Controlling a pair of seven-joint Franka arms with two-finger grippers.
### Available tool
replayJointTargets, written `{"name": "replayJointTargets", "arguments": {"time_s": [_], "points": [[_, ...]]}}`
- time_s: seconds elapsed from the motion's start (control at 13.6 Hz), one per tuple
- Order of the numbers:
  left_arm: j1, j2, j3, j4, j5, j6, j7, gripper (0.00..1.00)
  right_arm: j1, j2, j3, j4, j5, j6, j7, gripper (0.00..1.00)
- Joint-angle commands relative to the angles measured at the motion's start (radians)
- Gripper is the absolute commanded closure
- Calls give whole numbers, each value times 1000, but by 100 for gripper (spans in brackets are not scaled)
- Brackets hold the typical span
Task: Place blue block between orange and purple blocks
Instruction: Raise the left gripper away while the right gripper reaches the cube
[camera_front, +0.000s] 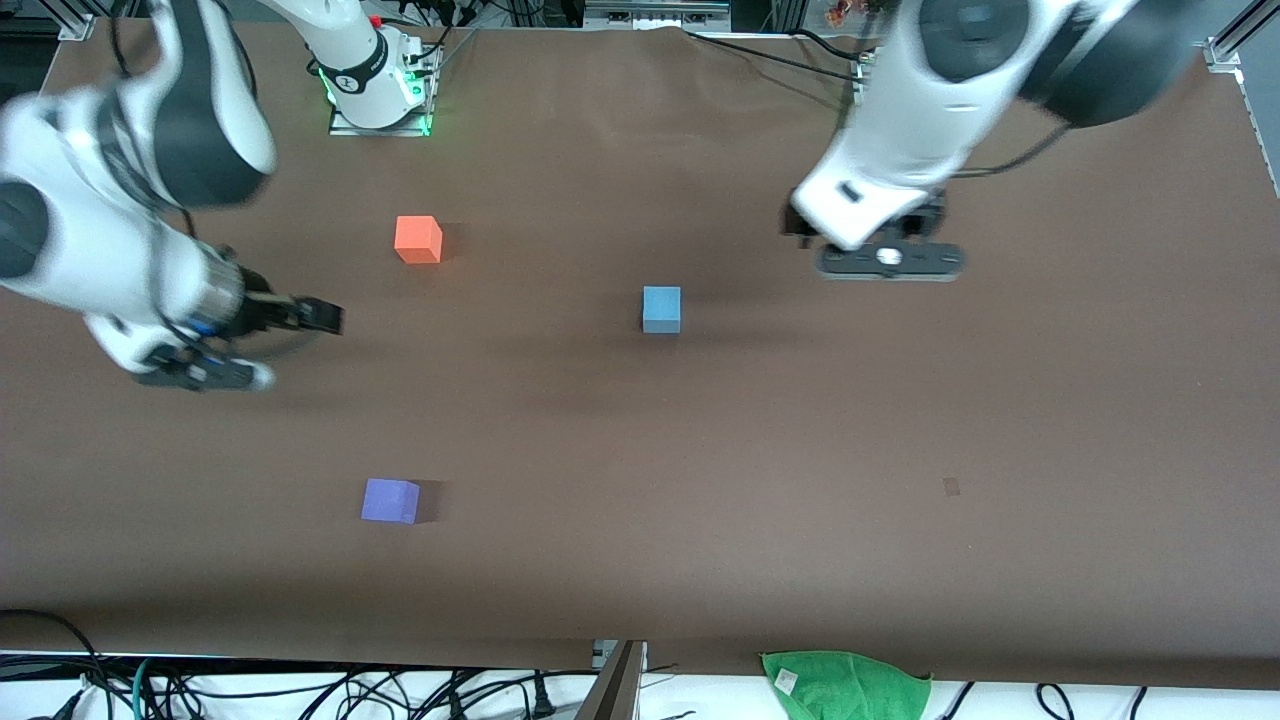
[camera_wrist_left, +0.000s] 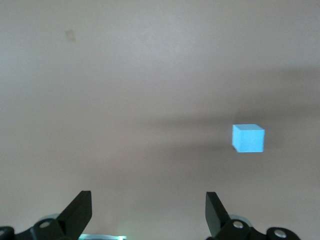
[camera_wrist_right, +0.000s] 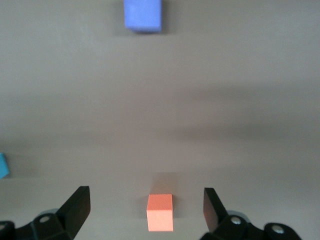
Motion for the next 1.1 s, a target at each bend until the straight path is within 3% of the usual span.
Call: {"name": "replayJointTargets", "arguments": {"time_s": [0.0,0.37,0.66,0.88,1.03], "points": [[57,-132,76,-126,-34,11,203,0,111,1,11,16,14,38,57,0],[278,-296,77,-267,-39,109,337,0,341,84,20,-41,73,305,473,0],[269,-327,117,-343,-42,125,395,0,522,236,19,-34,62,534,669,0],[179,-302,252,-332,-83,122,440,0,617,320,17,-12,54,627,740,0],[179,-302,254,-329,-106,114,437,0,656,347,17,2,53,667,751,0]]}}
